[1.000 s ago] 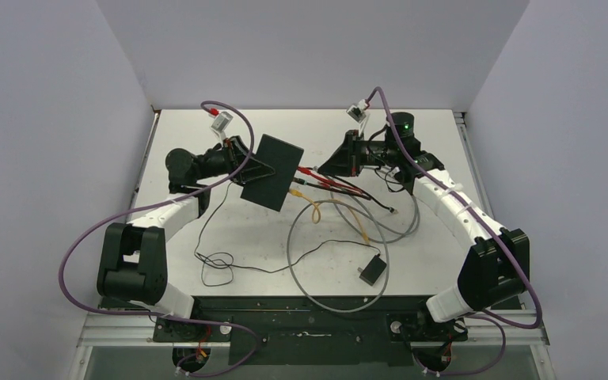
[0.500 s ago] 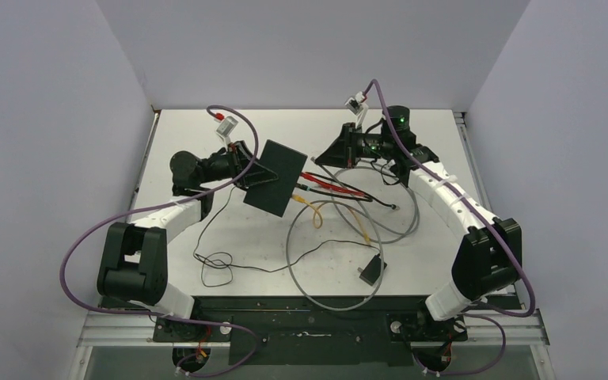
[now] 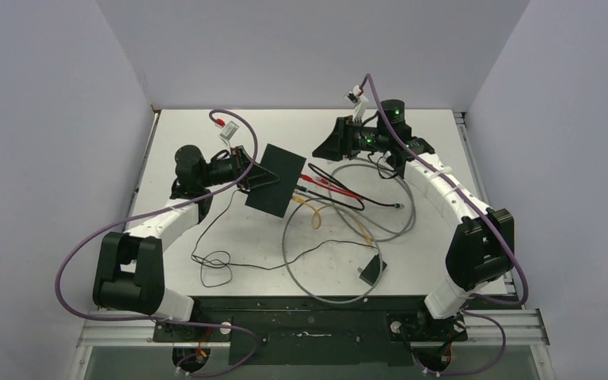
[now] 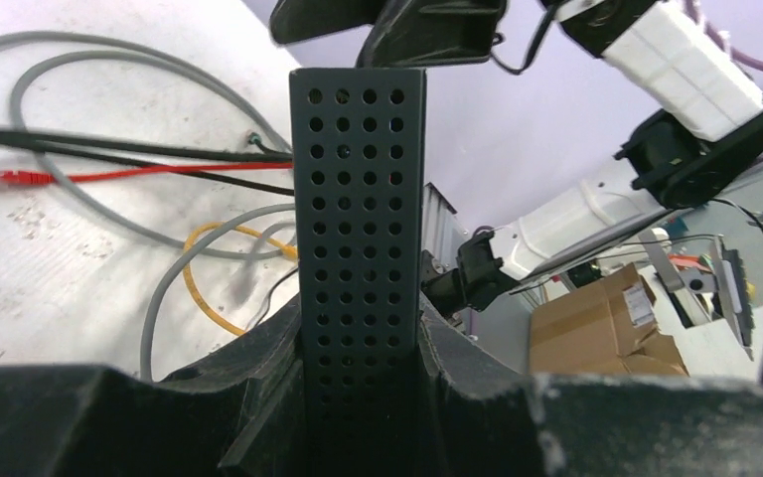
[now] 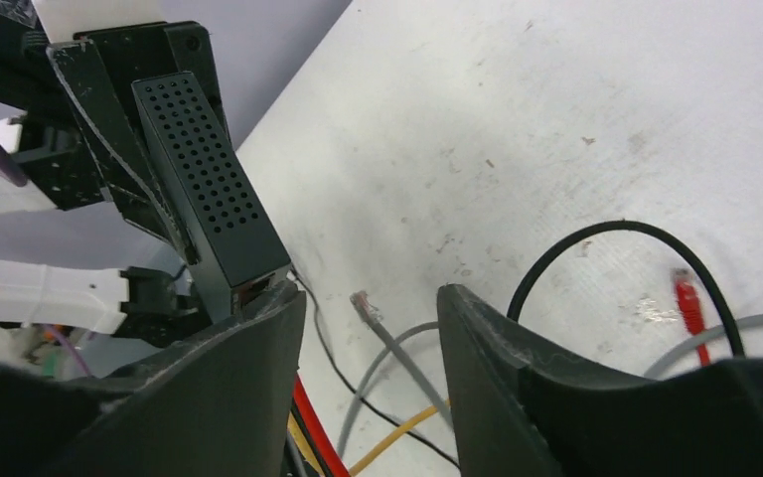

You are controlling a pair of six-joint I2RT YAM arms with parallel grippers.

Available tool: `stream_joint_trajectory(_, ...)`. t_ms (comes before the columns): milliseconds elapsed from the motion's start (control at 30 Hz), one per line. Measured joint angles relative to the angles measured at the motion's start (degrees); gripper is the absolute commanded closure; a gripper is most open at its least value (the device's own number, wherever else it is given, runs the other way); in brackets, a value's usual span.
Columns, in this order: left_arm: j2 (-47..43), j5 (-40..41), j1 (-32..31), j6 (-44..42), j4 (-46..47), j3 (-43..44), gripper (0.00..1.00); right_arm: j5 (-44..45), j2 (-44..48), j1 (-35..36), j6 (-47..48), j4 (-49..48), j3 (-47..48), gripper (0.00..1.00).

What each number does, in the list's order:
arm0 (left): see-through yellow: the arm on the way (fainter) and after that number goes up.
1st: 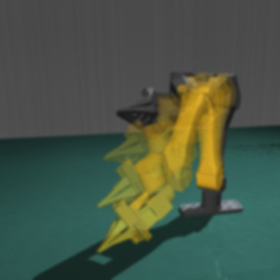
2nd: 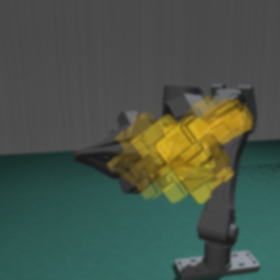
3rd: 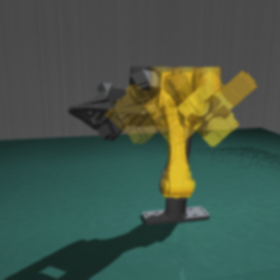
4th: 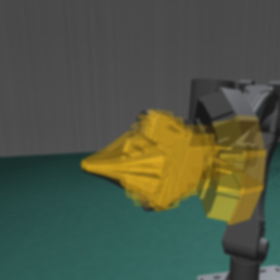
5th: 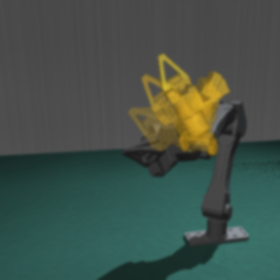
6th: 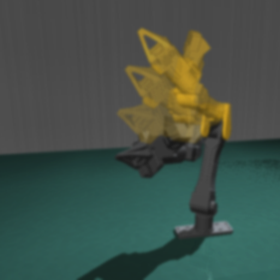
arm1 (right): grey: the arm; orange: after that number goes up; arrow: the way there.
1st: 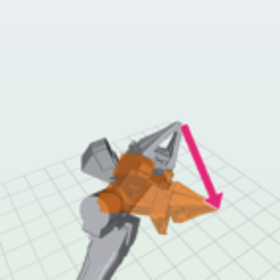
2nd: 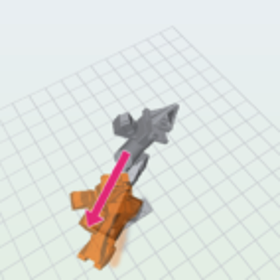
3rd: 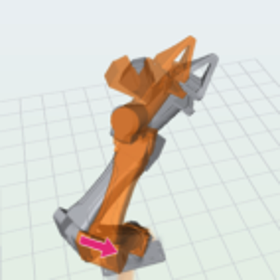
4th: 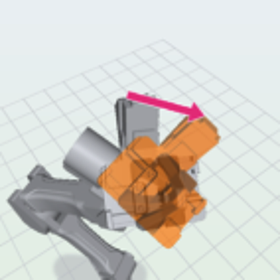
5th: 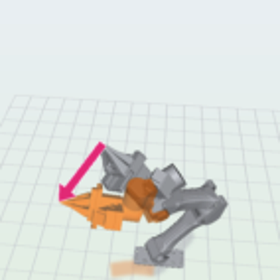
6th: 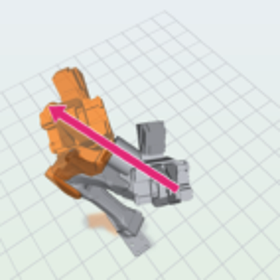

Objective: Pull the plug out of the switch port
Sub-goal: Place the connector at the center of the board.

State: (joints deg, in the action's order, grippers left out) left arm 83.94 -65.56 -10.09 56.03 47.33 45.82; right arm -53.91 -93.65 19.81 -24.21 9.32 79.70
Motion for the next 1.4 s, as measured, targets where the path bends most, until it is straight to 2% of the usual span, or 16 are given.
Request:
stream_joint_trajectory(200, -1.64, 3.65, 0.07, -8.96, -12.46, 0.20, 1.00, 5.55, 0.02, -0.28, 2.47, 2.80, 1.68, 0.19)
stream_joint_trajectory(333, -1.64, 5.86, 0.17, -12.46, -17.92, 0.70, 1.00, 9.77, 0.44, -0.68, 4.61, 6.64, 1.68, 0.12)
stream_joint_trajectory(567, -1.64, 9.99, 0.61, -17.16, -25.94, 2.56, 1.00, 16.17, 4.28, -0.72, 9.31, 13.25, -0.50, 0.11)
stream_joint_trajectory(800, -1.64, 14.32, 1.60, -21.11, -34.86, 4.52, 1.00, 23.65, 9.64, -0.72, 11.87, 19.23, -8.68, 0.11)
stream_joint_trajectory(967, -1.62, 17.25, 2.73, -23.74, -39.93, 5.62, 1.00, 28.11, 9.44, -0.72, 13.14, 23.50, -12.76, 0.11)
stream_joint_trajectory(1400, -1.53, 21.84, 6.03, -27.26, -48.50, 8.33, 1.00, 39.04, 1.18, 1.27, 16.81, 30.69, -14.05, 0.12)
